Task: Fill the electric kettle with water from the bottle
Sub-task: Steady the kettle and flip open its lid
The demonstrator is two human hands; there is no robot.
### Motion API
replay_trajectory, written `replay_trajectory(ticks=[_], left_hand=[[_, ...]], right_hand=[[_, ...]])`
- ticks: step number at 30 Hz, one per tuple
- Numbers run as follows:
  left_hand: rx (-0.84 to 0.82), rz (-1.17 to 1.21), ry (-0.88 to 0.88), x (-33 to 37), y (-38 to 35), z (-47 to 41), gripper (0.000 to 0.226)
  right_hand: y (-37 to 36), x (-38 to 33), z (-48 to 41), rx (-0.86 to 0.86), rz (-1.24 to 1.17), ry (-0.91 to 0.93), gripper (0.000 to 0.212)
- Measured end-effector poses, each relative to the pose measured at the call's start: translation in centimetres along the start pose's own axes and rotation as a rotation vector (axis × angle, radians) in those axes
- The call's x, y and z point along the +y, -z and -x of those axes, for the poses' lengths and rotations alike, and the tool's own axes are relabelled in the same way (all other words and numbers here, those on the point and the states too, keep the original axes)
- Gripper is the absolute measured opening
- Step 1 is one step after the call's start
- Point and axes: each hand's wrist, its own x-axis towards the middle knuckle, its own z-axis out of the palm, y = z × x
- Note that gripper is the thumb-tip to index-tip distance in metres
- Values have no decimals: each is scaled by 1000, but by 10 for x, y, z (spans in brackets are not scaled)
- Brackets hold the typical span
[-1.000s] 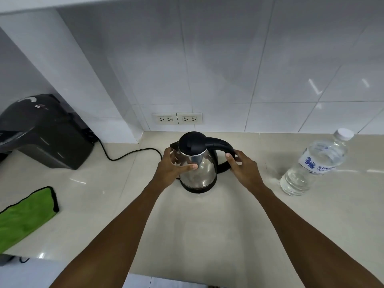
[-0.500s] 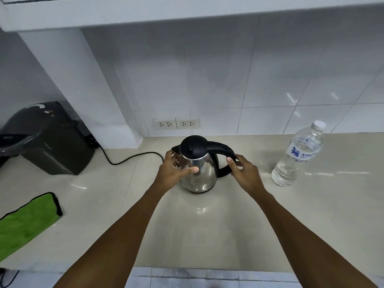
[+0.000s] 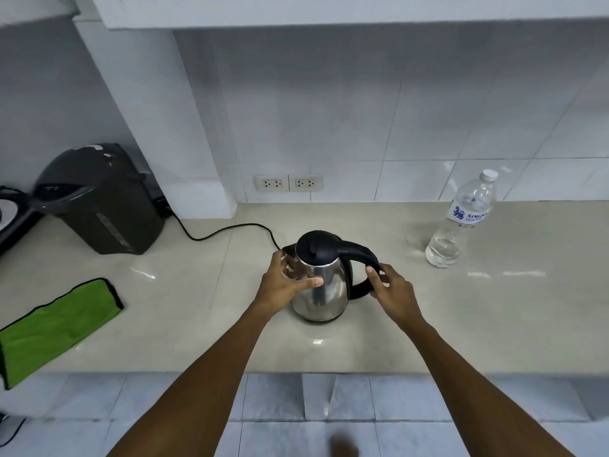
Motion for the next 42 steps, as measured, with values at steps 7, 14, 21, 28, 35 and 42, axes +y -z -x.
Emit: replay_trajectory(ticks=[7,14,21,28,35,42], left_hand=[[27,-58,17,-17,-6,22,94],[55,-55,46,-25,-18,26,95],[39,-58,27,-27,-22,22,102],[51,-59,16,-34,-23,22,109],[81,-69,18,-31,-25,27,107],[69,-72,34,-23,-25,30,103]], right_hand=[[-5,8,19,-26,31,-59,48],[-3,13,19,-46,18,-90,44],[1,14,17,-109,-48,-203,48],[-3,-65,10,-22,197,59,71],[-48,-110,-3,-133,709,300,72],[-57,-108,-5,-167,771,220,66]])
